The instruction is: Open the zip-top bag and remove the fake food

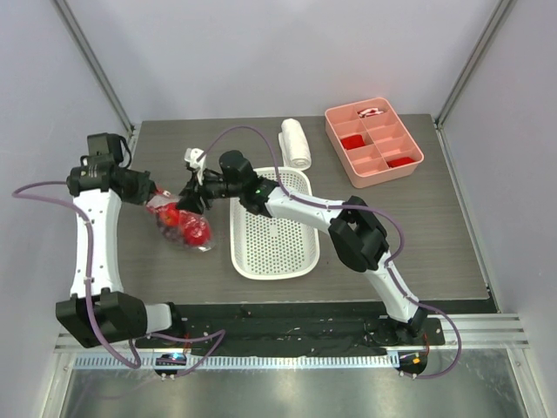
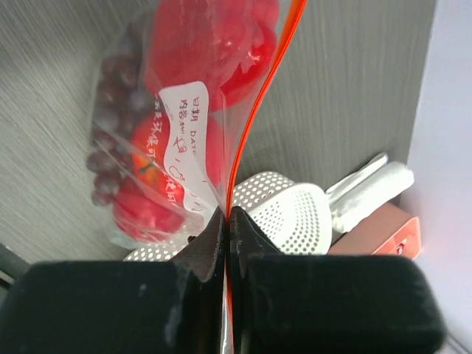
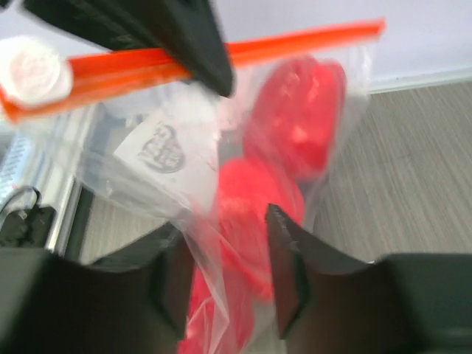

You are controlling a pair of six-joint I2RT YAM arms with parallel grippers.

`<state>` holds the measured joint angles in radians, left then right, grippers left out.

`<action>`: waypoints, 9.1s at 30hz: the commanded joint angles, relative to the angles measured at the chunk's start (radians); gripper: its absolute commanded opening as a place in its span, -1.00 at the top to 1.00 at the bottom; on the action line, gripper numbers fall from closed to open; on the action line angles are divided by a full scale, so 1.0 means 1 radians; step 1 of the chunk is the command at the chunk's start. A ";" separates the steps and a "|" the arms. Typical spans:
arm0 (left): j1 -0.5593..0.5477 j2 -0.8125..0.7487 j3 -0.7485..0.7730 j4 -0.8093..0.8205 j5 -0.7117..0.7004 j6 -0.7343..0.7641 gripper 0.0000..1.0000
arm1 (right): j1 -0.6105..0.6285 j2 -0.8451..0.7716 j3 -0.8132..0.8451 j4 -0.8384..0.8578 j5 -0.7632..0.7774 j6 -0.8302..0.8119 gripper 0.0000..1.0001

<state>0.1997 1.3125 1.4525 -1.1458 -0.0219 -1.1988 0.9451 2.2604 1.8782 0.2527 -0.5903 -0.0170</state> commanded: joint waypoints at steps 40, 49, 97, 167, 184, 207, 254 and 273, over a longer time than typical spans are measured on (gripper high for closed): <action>0.004 -0.094 -0.070 0.004 -0.030 -0.094 0.99 | 0.000 -0.061 0.084 0.008 -0.097 -0.006 0.53; 0.006 -0.090 -0.061 0.012 0.001 -0.044 0.95 | -0.002 -0.050 0.097 -0.004 -0.144 -0.024 0.98; 0.004 -0.134 -0.038 -0.227 0.232 -0.295 0.29 | 0.057 -0.157 -0.024 0.017 0.172 -0.166 0.98; 0.003 -0.096 -0.058 -0.094 0.208 -0.344 0.69 | 0.067 -0.147 0.035 -0.061 0.142 -0.239 0.98; 0.003 -0.049 0.046 -0.178 0.192 -0.190 1.00 | 0.072 -0.191 0.009 -0.130 0.060 -0.282 0.16; 0.007 -0.056 -0.021 -0.123 0.103 -0.182 1.00 | 0.089 -0.251 -0.091 0.011 0.337 -0.206 0.98; 0.280 -0.148 -0.168 -0.336 -0.351 -0.039 1.00 | -0.074 -0.105 -0.145 0.431 0.538 -0.006 0.99; 0.279 -0.237 -0.126 -0.203 -0.106 0.347 -0.10 | -0.117 -0.024 -0.004 0.359 0.276 0.002 0.98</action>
<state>0.4702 1.1294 1.2201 -1.3209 -0.2497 -1.1130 0.8719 2.2456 1.8008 0.5545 -0.2283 -0.0017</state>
